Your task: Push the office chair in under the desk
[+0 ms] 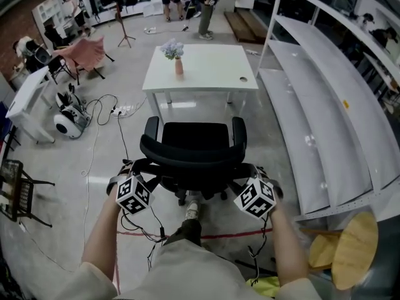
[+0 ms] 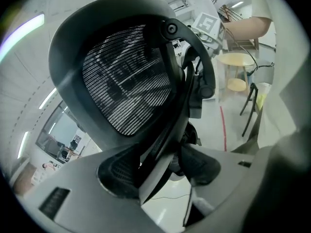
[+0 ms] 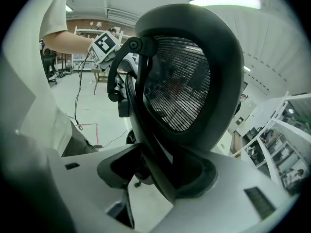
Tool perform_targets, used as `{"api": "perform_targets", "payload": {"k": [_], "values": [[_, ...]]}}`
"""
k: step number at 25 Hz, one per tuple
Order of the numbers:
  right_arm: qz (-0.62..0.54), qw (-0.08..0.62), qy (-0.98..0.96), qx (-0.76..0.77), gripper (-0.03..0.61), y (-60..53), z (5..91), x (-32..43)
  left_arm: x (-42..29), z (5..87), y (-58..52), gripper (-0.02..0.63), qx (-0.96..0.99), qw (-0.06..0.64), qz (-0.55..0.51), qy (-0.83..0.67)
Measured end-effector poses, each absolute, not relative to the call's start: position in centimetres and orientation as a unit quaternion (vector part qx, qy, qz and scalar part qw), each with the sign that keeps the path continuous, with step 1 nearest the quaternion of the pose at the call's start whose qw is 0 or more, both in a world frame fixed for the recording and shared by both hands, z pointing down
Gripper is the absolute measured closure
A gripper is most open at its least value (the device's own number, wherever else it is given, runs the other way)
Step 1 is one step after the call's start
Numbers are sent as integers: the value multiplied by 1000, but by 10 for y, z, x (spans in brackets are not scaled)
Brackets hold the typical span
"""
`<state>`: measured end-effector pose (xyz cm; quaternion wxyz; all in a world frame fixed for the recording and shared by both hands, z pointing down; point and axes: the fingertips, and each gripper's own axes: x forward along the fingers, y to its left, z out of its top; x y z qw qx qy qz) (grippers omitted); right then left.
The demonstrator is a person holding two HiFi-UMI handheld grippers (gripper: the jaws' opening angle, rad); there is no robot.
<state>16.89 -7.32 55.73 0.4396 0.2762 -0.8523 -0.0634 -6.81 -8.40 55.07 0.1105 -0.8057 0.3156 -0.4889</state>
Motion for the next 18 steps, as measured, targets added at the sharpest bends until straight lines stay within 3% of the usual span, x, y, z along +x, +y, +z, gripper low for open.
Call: {"api": "perform_targets", "payload": {"k": [18], "values": [[-45,446,-847,286,356,-232,557,150,-87,549,-248,353,-811,126,-477,315]]}}
